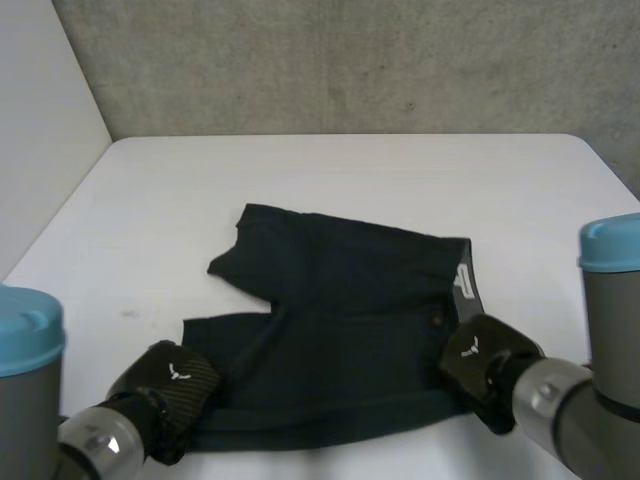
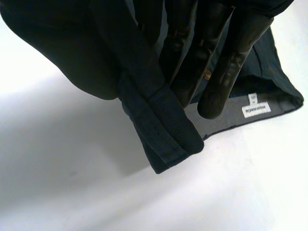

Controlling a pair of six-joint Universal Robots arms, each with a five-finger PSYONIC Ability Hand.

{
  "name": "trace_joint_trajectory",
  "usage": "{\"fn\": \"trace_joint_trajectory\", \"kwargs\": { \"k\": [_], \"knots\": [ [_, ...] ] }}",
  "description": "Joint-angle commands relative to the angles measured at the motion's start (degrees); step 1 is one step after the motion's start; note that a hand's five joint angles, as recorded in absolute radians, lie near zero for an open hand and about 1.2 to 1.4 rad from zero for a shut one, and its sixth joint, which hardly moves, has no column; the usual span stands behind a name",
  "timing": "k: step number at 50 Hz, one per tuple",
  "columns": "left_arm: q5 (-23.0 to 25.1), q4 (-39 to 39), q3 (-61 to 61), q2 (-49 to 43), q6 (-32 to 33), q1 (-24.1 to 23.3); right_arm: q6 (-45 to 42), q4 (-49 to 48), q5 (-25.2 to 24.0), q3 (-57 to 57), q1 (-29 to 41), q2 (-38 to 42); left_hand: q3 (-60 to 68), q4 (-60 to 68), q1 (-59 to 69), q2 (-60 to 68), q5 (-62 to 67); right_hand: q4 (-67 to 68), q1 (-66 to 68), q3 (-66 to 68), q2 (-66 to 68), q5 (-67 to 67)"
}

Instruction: Fold the shorts.

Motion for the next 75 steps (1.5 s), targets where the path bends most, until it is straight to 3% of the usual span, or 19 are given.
{"fn": "trace_joint_trajectory", "kwargs": {
  "k": [1, 8, 15, 20, 27, 33, 35, 36, 37, 38, 40, 45, 51, 60, 65, 68, 72, 75],
  "knots": [
    [0.13, -4.01, 2.79, 4.70, 8.88, -0.25, -3.09, 8.07, -4.67, -0.16, -1.29, -3.82, 11.75, 11.48, 14.78, 11.42, 14.14, 11.71, 23.69, 10.99, 12.64, 13.70],
    [-0.31, 7.66, 9.81, -4.16, 11.97, -0.25, -0.11, 3.60, -7.84, -4.90, -3.67, 0.03, 11.75, 11.48, 14.78, 11.42, 14.14, 11.71, 23.69, 10.99, 12.64, 13.70],
    [-0.57, 21.80, 25.95, -19.25, 12.23, -0.25, 4.55, -0.10, -2.58, -17.29, -4.11, 9.97, 11.75, 11.48, 14.78, 11.42, 14.14, 11.71, 23.69, 10.99, 12.64, 13.70],
    [-0.75, 25.08, 39.85, -31.05, 13.46, -0.51, 5.96, -4.22, 2.53, -25.38, -4.11, 17.00, 11.75, 11.48, 14.78, 11.42, 14.14, 11.71, 23.69, 10.99, 12.64, 13.70],
    [-1.19, 25.35, 61.81, -49.14, 16.97, -0.69, 6.31, -16.34, 3.23, -32.07, -4.11, 25.17, 11.75, 11.48, 14.78, 11.42, 14.14, 11.71, 23.69, 10.99, 12.64, 13.70],
    [-0.93, 25.61, 72.21, -58.13, 16.98, -0.60, 5.61, -25.49, 3.24, -35.15, -3.93, 30.80, 11.75, 11.48, 14.78, 11.42, 14.14, 11.71, 23.69, 10.99, 12.64, 13.70],
    [-0.66, 25.96, 74.15, -60.33, 16.71, -0.86, 5.17, -28.39, 3.06, -35.94, -4.02, 33.00, -8.46, -8.73, -5.42, -8.78, -6.07, 11.10, 23.09, 10.39, 12.04, 13.09],
    [-0.66, 26.14, 74.59, -60.86, 16.71, -0.87, 5.00, -29.36, 3.15, -36.11, -4.02, 33.70, -24.90, -25.17, -21.86, -25.22, -22.51, 2.27, 14.25, 1.56, 3.20, 4.26],
    [-0.66, 26.40, 74.77, -61.21, 16.63, -0.95, 5.08, -30.24, 3.41, -36.29, -4.02, 34.32, -44.22, -44.49, -41.18, -44.54, -41.83, -11.31, 0.68, -12.02, -10.37, -9.32],
    [-0.40, 26.75, 74.86, -61.48, 16.71, -1.21, 4.91, -31.38, 3.85, -36.81, -4.02, 35.28, -57.57, -57.84, -54.53, -57.89, -55.18, -40.09, -28.10, -40.80, -39.15, -38.10],
    [-0.31, 27.54, 75.03, -61.57, 16.71, -1.83, 5.17, -31.74, 4.37, -37.26, -4.11, 35.47, -58.25, -58.52, -55.22, -58.58, -55.86, -58.29, -46.31, -59.01, -57.36, -56.30],
    [-0.48, 28.60, 73.98, -60.52, 15.75, -3.77, 7.18, -31.22, 6.74, -35.07, -5.25, 31.18, -58.25, -58.52, -55.22, -58.58, -55.86, -58.29, -46.31, -59.01, -57.36, -56.30],
    [-0.40, 28.42, 65.12, -50.07, 11.54, -3.15, 15.18, -29.11, 5.26, -27.25, -7.27, 20.54, -58.25, -58.52, -55.22, -58.58, -55.86, -58.29, -46.31, -59.01, -57.36, -56.30],
    [1.27, 28.77, 45.08, -32.40, -2.34, -1.22, 24.68, -16.10, -6.69, -15.12, -12.10, 13.32, -58.25, -58.52, -55.22, -58.58, -55.86, -58.29, -46.31, -59.01, -57.36, -56.30],
    [3.90, 28.95, 34.54, -26.34, -9.55, 0.10, 26.09, -17.58, -13.54, -8.79, -14.74, 13.32, -58.25, -58.52, -55.22, -58.58, -55.86, -54.19, -42.21, -54.91, -53.26, -52.20],
    [4.26, 29.13, 31.36, -25.36, -10.71, 0.45, 26.09, -19.87, -14.43, -7.20, -15.79, 14.02, -58.25, -58.52, -55.22, -58.58, -55.86, -49.15, -37.16, -49.86, -48.21, -47.16],
    [4.26, 29.13, 27.41, -25.09, -10.80, 0.89, 26.00, -25.84, -14.17, -6.06, -16.41, 17.62, -58.25, -58.52, -55.22, -58.58, -55.86, -29.15, -17.17, -29.87, -28.22, -27.16],
    [4.26, 29.48, 25.64, -25.01, -10.88, 1.42, 25.56, -28.75, -13.03, -6.41, -16.76, 19.38, -58.25, -58.52, -55.22, -58.58, -55.86, 11.58, 23.56, 10.86, 12.51, 13.57]
  ]
}}
